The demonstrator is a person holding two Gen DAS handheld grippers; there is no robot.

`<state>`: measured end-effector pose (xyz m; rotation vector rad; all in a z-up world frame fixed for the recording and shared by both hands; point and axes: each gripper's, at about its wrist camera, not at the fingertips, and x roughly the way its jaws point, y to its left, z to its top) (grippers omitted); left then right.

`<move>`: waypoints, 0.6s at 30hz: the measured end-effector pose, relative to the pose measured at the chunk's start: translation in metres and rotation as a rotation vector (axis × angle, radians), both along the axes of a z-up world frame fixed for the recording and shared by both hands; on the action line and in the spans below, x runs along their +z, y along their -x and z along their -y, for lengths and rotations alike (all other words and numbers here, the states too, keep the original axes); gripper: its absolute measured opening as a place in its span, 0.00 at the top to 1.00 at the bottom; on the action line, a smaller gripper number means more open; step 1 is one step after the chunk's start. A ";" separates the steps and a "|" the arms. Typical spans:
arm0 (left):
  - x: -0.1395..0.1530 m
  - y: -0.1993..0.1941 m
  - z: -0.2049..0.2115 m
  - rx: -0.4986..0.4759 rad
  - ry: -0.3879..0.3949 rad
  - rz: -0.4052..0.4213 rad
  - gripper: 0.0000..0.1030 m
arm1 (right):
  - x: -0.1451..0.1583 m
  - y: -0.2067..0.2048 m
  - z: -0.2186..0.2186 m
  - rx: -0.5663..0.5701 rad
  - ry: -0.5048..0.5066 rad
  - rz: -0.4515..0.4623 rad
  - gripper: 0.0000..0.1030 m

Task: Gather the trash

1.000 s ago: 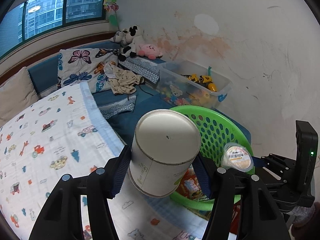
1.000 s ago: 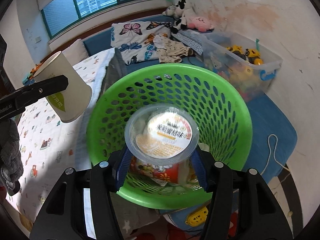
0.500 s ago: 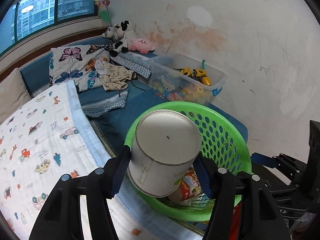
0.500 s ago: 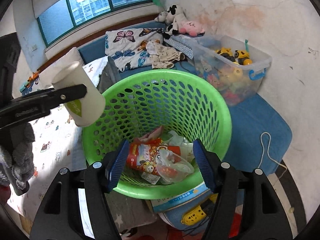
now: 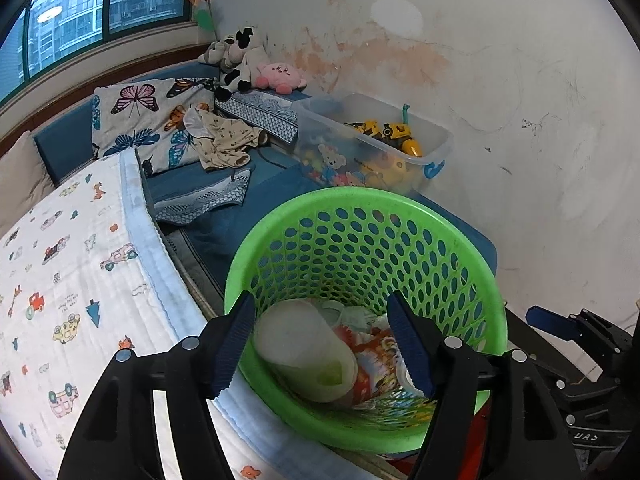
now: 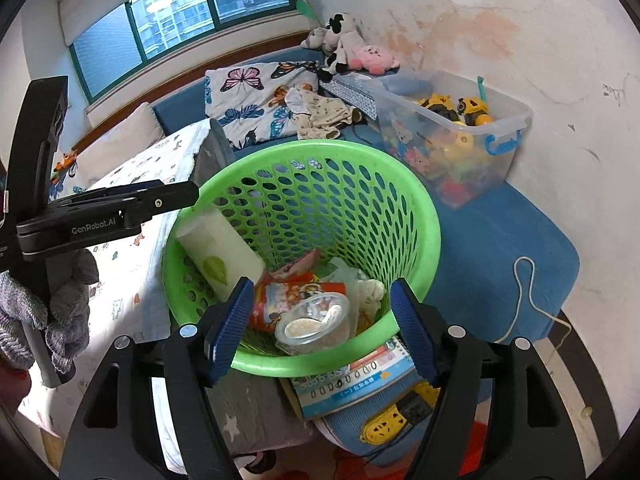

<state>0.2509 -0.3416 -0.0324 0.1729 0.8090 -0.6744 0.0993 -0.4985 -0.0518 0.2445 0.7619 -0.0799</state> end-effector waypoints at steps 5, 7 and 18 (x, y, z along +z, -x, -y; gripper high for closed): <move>0.002 0.001 -0.002 0.000 0.003 0.008 0.34 | 0.000 0.000 -0.001 0.003 -0.002 0.000 0.31; 0.003 0.002 -0.004 0.000 0.008 0.007 0.34 | 0.002 0.000 -0.002 0.006 0.001 0.000 0.31; 0.016 0.016 -0.029 0.012 0.033 0.029 0.28 | 0.011 0.002 -0.023 0.034 -0.002 0.018 0.29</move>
